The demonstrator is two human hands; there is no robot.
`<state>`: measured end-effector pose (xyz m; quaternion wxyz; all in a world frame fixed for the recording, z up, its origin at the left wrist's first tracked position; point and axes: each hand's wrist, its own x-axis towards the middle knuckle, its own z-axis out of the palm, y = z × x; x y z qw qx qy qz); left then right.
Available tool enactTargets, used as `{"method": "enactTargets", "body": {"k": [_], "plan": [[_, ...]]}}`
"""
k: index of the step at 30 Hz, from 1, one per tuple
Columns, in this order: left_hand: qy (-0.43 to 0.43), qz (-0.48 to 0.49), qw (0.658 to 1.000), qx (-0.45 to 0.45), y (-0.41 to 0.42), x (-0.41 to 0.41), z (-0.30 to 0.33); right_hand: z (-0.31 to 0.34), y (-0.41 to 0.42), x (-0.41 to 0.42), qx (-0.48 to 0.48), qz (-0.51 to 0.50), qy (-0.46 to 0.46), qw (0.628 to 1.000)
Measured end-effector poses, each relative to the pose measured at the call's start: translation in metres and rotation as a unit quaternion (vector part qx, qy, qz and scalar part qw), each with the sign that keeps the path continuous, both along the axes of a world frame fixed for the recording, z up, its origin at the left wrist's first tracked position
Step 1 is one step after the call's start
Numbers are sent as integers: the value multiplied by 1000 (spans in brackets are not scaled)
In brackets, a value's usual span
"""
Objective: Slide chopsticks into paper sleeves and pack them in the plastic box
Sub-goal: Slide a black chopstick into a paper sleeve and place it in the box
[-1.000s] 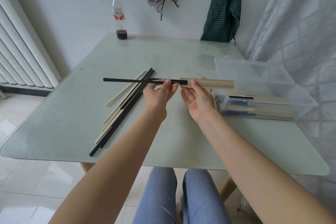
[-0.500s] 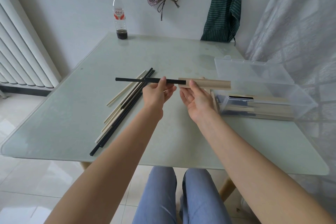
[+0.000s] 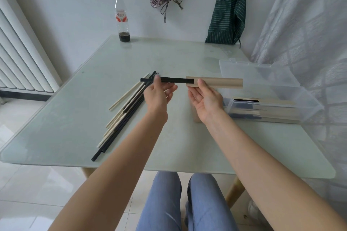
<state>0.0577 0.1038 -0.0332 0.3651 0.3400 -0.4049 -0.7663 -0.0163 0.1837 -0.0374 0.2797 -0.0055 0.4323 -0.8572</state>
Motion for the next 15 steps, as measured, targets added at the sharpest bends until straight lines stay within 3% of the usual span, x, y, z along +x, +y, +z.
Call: {"method": "enactTargets", "body": {"k": [3,9,15], "plan": [[-6,31,999,-17,-4,1,0,0,6,-3,1,-4,-7,1000],[-20,-24,999,-21,7,-2,0,2,5,0,-2,15,-15,1000],[0,42,999,-29,-2,3,4,4,13,-6,-2,9,-12,1000]]}}
